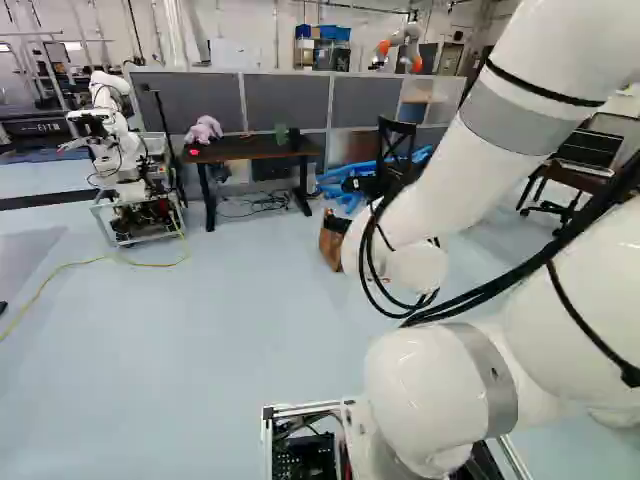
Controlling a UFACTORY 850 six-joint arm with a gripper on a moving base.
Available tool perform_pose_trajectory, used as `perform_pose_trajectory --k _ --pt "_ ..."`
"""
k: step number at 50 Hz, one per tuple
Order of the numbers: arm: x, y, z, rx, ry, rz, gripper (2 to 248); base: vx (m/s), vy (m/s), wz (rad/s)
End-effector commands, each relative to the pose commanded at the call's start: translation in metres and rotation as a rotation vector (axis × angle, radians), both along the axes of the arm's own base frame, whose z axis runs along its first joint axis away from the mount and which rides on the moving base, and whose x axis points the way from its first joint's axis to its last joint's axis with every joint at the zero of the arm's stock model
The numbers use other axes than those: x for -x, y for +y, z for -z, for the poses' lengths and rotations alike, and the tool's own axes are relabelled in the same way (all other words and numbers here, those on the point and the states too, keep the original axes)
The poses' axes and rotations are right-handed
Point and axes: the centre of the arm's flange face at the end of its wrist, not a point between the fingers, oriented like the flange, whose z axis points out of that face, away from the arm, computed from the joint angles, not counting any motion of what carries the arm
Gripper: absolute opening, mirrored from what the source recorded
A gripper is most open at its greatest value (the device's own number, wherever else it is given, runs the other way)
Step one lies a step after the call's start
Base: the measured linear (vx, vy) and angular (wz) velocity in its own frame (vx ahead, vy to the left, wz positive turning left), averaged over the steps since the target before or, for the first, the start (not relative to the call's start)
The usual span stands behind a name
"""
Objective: Pick up the bag on the ground and place it on the table
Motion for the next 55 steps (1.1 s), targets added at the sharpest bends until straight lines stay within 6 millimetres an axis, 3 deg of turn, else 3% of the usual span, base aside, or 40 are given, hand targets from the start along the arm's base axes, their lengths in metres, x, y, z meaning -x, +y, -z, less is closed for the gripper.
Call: perform_pose_trajectory --k 55 --pt "0.0000 0.0000 0.0000 0.000 0.000 0.000 247 0.012 -0.006 0.009"
